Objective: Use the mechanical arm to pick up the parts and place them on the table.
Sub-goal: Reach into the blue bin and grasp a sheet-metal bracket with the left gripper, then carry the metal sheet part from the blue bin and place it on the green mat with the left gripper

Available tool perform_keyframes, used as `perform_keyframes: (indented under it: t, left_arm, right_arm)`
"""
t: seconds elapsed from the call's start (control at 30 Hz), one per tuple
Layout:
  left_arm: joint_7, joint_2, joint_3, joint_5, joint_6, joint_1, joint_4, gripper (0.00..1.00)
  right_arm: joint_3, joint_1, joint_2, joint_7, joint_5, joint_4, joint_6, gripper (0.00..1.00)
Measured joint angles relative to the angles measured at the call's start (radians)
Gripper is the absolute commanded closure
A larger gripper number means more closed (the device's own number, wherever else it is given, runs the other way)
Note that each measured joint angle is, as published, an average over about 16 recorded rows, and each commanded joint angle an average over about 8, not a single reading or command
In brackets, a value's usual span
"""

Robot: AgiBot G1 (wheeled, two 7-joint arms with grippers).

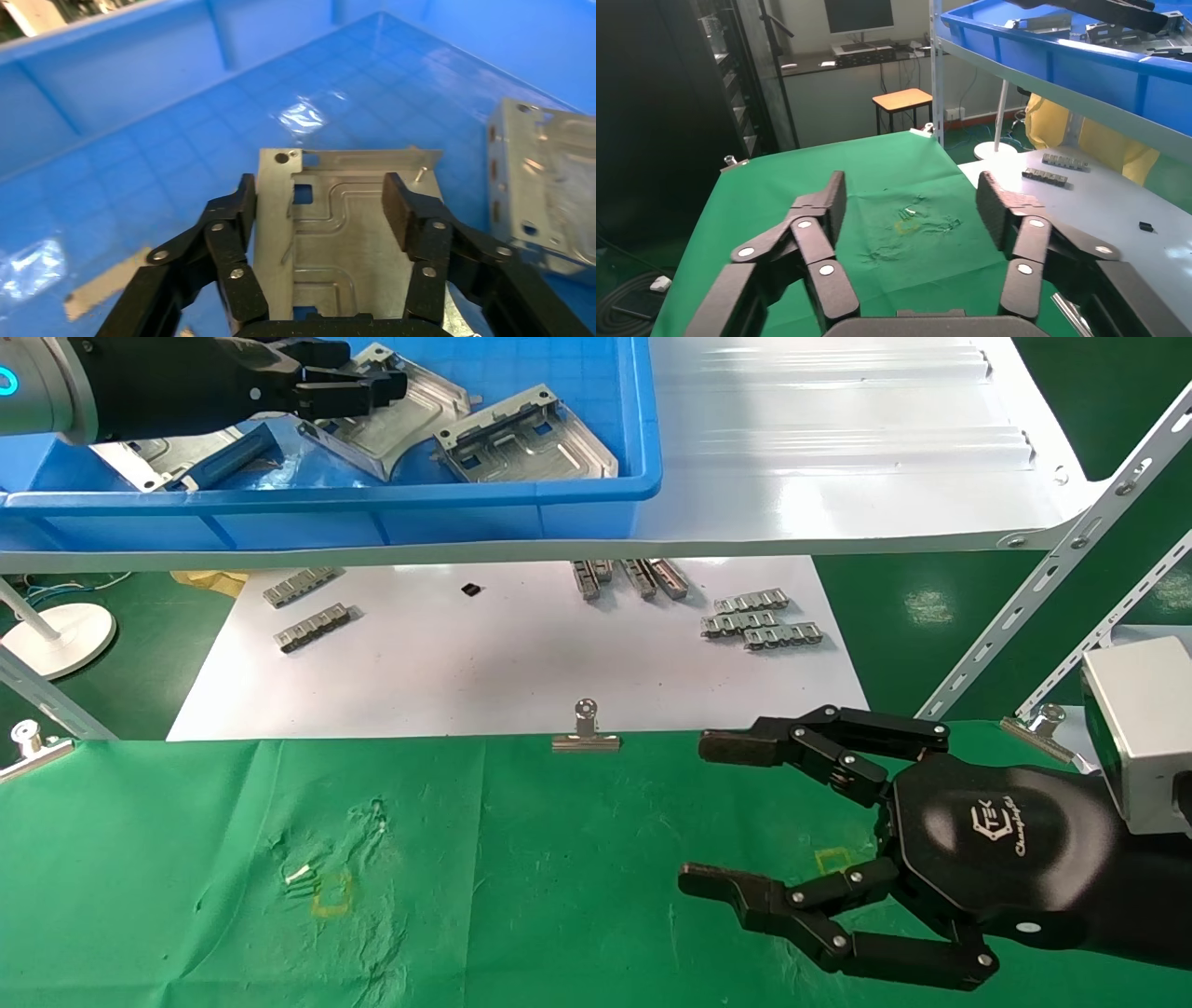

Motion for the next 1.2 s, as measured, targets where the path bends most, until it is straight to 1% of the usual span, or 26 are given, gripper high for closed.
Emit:
perform_keyframes:
  t: [0.23, 0.6, 0.77, 1.0, 1.2]
  left_arm:
    - [-0.008, -0.008, 0.007, 0.009, 0.018, -0.010, 0.009, 1.00]
    - [-0.015, -0.016, 0.016, 0.023, 0.003, -0.013, 0.016, 1.00]
    - [-0.012, -0.023, 0.010, 0.013, 0.019, -0.013, 0.011, 1.00]
    - [0.022, -0.044, -0.025, -0.037, 0.086, -0.011, -0.012, 1.00]
    - [0.083, -0.072, -0.063, -0.094, 0.206, -0.007, -0.045, 1.00]
  right_arm:
    - [0.000, 0.000, 0.000, 0.000, 0.000, 0.000, 0.000, 0.00]
    - [0.000, 0.000, 0.000, 0.000, 0.000, 0.000, 0.000, 0.00]
    - [0.000, 0.000, 0.000, 0.000, 0.000, 0.000, 0.000, 0.00]
    - [0.000, 0.000, 0.000, 0.000, 0.000, 0.000, 0.000, 0.00]
    - [0.000, 0.000, 0.000, 0.000, 0.000, 0.000, 0.000, 0.00]
